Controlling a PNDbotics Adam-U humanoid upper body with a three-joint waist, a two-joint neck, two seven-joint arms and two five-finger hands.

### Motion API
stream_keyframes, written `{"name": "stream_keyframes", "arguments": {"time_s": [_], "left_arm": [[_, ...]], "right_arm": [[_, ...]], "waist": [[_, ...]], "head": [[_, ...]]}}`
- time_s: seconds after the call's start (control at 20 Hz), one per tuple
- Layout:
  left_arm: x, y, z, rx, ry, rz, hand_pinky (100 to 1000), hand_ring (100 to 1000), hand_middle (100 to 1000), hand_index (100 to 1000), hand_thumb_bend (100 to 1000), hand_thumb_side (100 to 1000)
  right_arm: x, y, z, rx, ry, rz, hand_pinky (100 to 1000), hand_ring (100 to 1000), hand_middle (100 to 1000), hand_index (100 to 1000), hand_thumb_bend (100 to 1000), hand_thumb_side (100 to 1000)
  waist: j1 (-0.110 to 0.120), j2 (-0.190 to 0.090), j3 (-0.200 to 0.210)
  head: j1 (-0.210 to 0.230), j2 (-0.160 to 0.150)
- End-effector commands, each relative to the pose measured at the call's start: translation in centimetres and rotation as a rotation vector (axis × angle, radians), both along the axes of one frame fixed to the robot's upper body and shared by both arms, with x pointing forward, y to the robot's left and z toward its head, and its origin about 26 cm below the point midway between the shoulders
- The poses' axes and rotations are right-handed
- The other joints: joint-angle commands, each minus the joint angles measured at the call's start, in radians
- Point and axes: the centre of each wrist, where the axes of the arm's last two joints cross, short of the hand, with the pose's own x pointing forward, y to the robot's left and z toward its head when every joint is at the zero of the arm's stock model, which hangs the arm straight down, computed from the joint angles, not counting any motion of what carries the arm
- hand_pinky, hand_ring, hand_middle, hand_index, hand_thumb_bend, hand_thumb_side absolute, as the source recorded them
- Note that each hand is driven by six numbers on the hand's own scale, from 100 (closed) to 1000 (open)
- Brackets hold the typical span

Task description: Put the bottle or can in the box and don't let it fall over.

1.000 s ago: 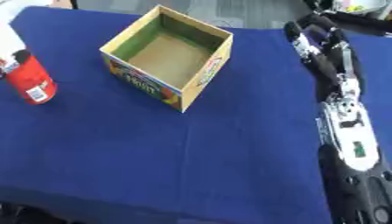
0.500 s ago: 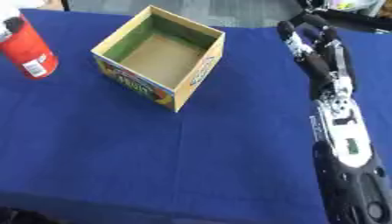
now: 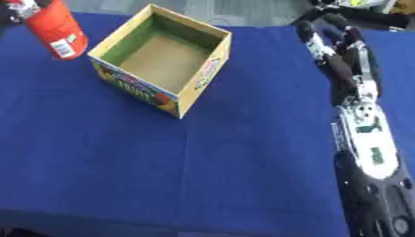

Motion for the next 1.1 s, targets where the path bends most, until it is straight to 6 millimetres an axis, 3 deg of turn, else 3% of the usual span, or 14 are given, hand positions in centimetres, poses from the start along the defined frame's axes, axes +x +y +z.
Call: {"name": "stream_keyframes", "arguments": {"time_s": [0.05, 0.7, 0.8, 0.85, 0.9, 0.95, 1.1], "left_arm": [[0.2, -0.1, 2.8, 0.019, -0.069, 0.02, 1000, 880, 609, 452, 246, 375], [1.9, -0.7, 4.1, -0.029, -0.143, 0.122, 1000, 879, 608, 480, 350, 424], [2.1, -0.7, 4.2, -0.021, -0.157, 0.131, 1000, 892, 630, 523, 480, 446], [2.2, -0.7, 4.2, 0.0, -0.164, 0.139, 1000, 933, 716, 729, 658, 456], [2.2, -0.6, 4.2, 0.029, -0.171, 0.148, 1000, 945, 739, 795, 742, 469], [2.3, -0.5, 4.1, 0.06, -0.175, 0.155, 1000, 966, 772, 927, 945, 522], [2.4, 0.0, 3.8, 0.137, -0.182, 0.189, 1000, 960, 767, 952, 1000, 556]], "right_arm": [[-0.1, 0.7, 1.8, -0.001, -0.058, 0.032, 763, 967, 1000, 815, 667, 400], [0.0, 4.8, 3.9, -0.006, -0.121, 0.185, 763, 967, 1000, 815, 660, 409], [0.0, 5.3, 4.2, -0.01, -0.129, 0.205, 763, 967, 1000, 814, 660, 408], [0.0, 5.5, 4.3, -0.012, -0.13, 0.212, 763, 967, 1000, 814, 660, 407], [0.0, 5.6, 4.3, -0.013, -0.131, 0.217, 763, 967, 1000, 814, 660, 406], [0.0, 5.6, 4.3, -0.014, -0.13, 0.221, 763, 967, 1000, 814, 660, 405], [0.0, 5.7, 4.2, -0.017, -0.126, 0.228, 763, 967, 1000, 814, 660, 403]], "waist": [[0.004, -0.007, -0.016], [0.03, 0.054, -0.139], [0.034, 0.062, -0.153], [0.035, 0.065, -0.157], [0.035, 0.067, -0.16], [0.036, 0.068, -0.16], [0.037, 0.069, -0.157]], "head": [[0.026, -0.027], [0.138, -0.091], [0.148, -0.099], [0.15, -0.1], [0.151, -0.1], [0.152, -0.1], [0.151, -0.098]]}}
